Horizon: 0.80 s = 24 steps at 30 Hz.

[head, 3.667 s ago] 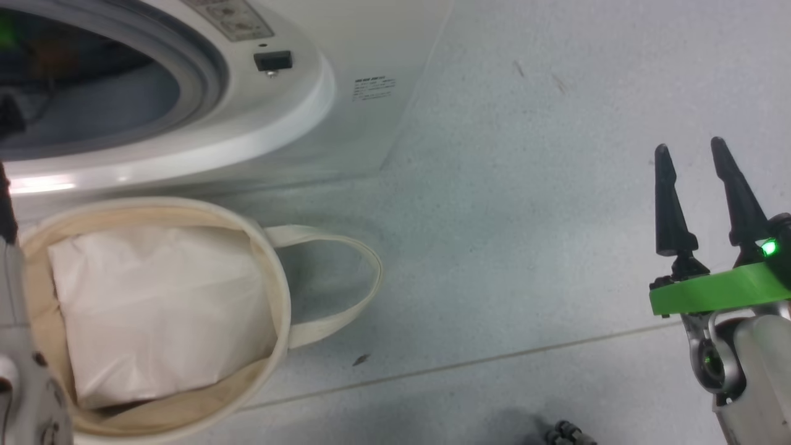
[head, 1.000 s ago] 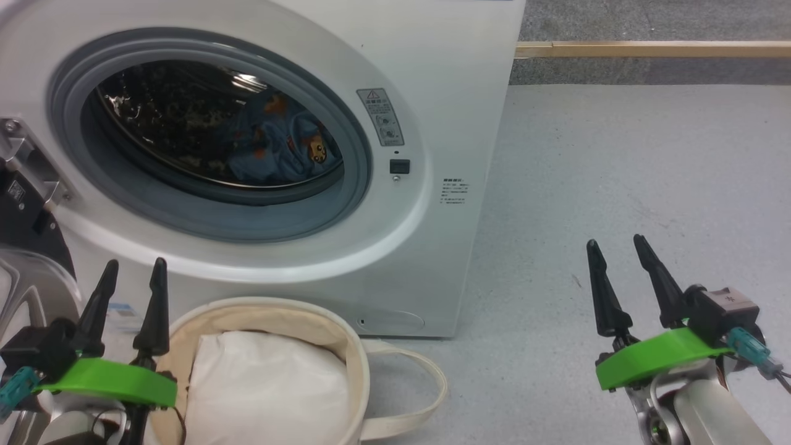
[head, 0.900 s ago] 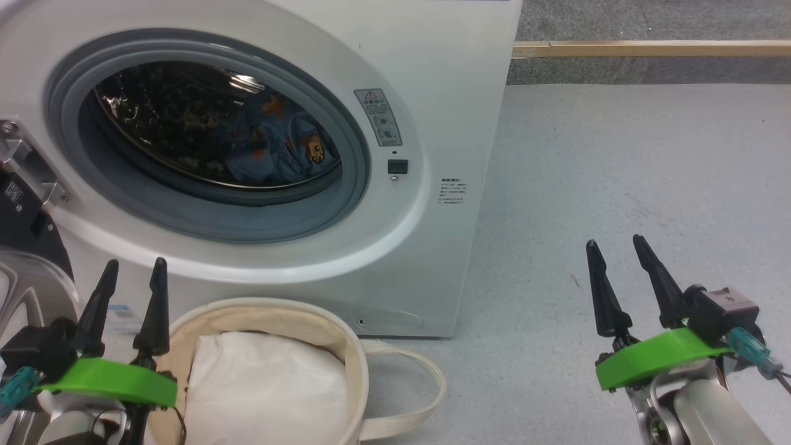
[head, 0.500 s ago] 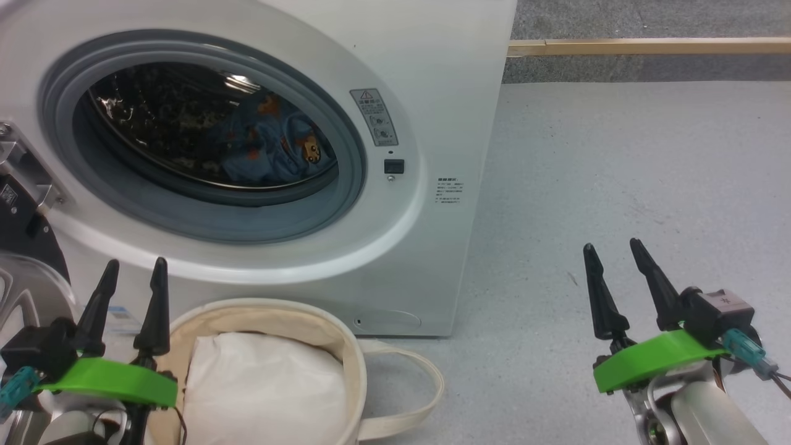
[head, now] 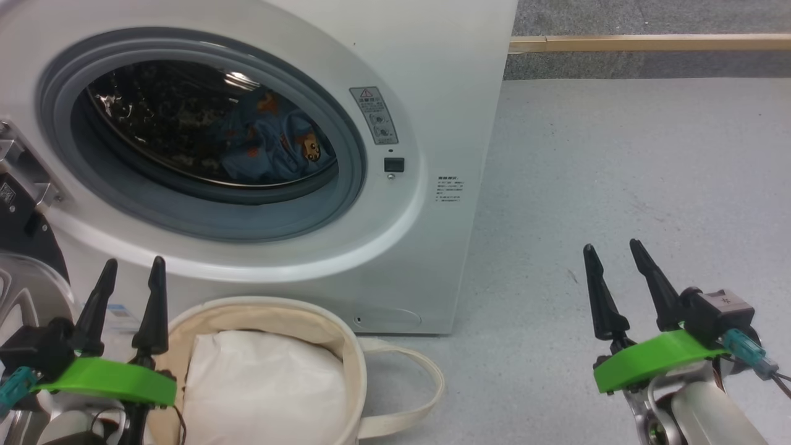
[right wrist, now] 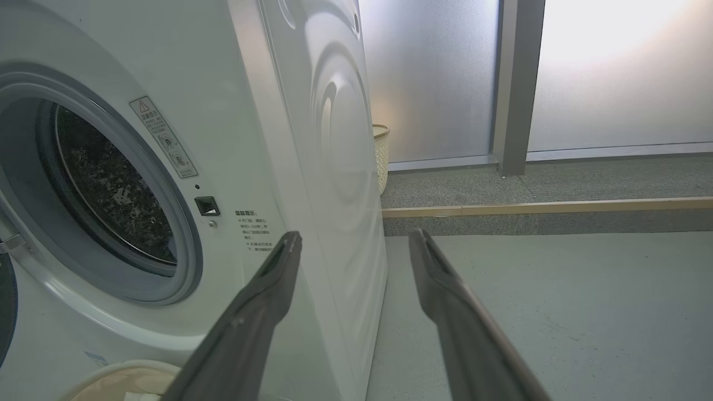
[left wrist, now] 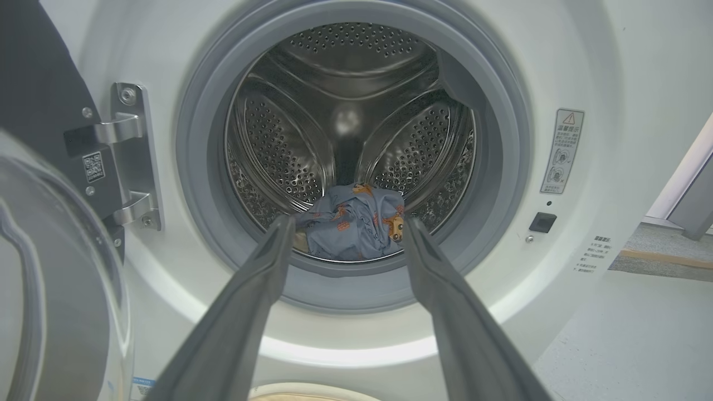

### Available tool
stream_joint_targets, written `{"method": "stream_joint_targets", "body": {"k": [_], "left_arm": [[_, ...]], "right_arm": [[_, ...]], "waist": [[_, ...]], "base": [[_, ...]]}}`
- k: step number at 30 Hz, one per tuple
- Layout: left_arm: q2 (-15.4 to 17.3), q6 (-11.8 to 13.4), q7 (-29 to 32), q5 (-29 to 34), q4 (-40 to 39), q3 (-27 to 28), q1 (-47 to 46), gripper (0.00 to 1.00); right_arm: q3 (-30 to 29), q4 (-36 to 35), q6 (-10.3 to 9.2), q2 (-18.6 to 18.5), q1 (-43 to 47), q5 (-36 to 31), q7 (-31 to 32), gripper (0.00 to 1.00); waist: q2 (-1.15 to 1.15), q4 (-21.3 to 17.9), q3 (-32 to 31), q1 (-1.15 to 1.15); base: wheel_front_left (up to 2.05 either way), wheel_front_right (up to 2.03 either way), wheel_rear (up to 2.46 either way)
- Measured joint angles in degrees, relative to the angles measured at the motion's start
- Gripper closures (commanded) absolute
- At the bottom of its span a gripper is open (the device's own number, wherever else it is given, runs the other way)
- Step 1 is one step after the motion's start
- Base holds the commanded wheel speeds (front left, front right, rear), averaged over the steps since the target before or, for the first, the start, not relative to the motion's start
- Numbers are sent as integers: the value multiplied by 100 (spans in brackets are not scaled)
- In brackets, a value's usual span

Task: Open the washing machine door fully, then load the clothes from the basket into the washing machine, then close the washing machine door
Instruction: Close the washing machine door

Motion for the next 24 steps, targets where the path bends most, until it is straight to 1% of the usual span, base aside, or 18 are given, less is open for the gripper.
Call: {"method": "stream_joint_targets", "body": {"k": [6, 16, 24], "left_arm": [[-3, 0, 0, -2, -1, 32, -30, 0], [-18, 0, 0, 31, 13, 64, -33, 0], [-32, 0, 0, 31, 11, 60, -33, 0]], "right_arm": [[-4, 1, 0, 3, -10, 0, 0, 0], [1, 1, 0, 4, -10, -1, -1, 0], [23, 5, 0, 5, -7, 0, 0, 0]], "waist": [[0, 18, 18, 1], [0, 75, 31, -1], [0, 112, 22, -2]], "base": [[-125, 143, -18], [-191, 199, -7], [-110, 110, 0]]}}
